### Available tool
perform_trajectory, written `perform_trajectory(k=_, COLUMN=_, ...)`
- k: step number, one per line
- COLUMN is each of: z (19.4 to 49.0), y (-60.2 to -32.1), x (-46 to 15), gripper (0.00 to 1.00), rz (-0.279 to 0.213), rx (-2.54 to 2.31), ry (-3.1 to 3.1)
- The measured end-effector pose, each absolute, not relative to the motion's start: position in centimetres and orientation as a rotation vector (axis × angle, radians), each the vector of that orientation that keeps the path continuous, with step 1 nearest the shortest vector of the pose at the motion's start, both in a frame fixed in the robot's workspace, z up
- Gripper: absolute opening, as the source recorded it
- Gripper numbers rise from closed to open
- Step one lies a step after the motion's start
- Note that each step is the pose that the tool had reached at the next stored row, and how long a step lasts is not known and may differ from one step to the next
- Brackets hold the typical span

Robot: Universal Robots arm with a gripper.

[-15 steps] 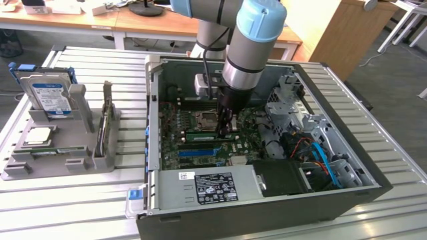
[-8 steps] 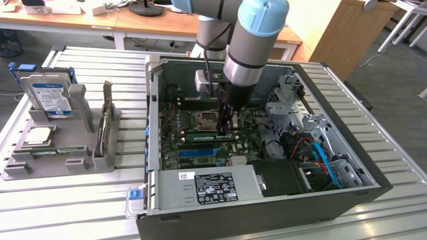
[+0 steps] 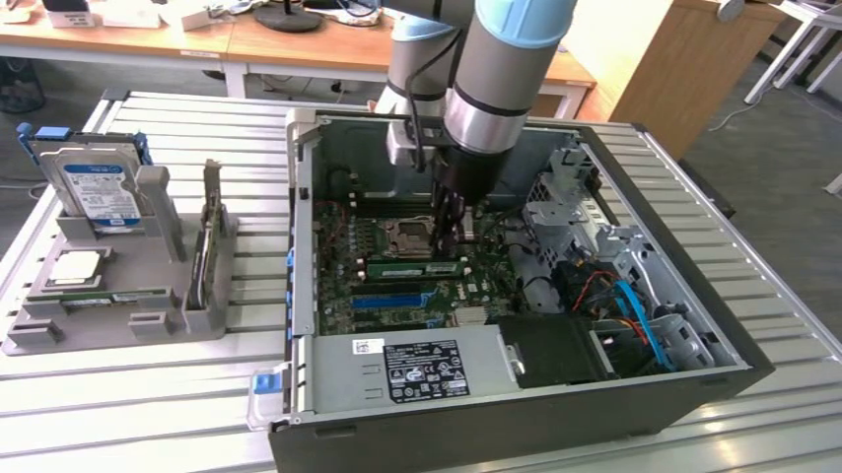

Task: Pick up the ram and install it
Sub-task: 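Insert the ram into the slot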

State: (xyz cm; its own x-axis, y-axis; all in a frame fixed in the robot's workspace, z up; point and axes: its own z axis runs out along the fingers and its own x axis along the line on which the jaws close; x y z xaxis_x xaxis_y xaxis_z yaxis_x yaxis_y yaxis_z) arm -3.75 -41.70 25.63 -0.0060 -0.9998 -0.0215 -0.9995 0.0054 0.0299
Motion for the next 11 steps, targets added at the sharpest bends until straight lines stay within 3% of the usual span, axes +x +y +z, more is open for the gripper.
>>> perform_trajectory(k=11, z=28.4, y=-41.7, x=-3.7, gripper=0.25, rz=-0.056, rx=2.210, ry=-2.223)
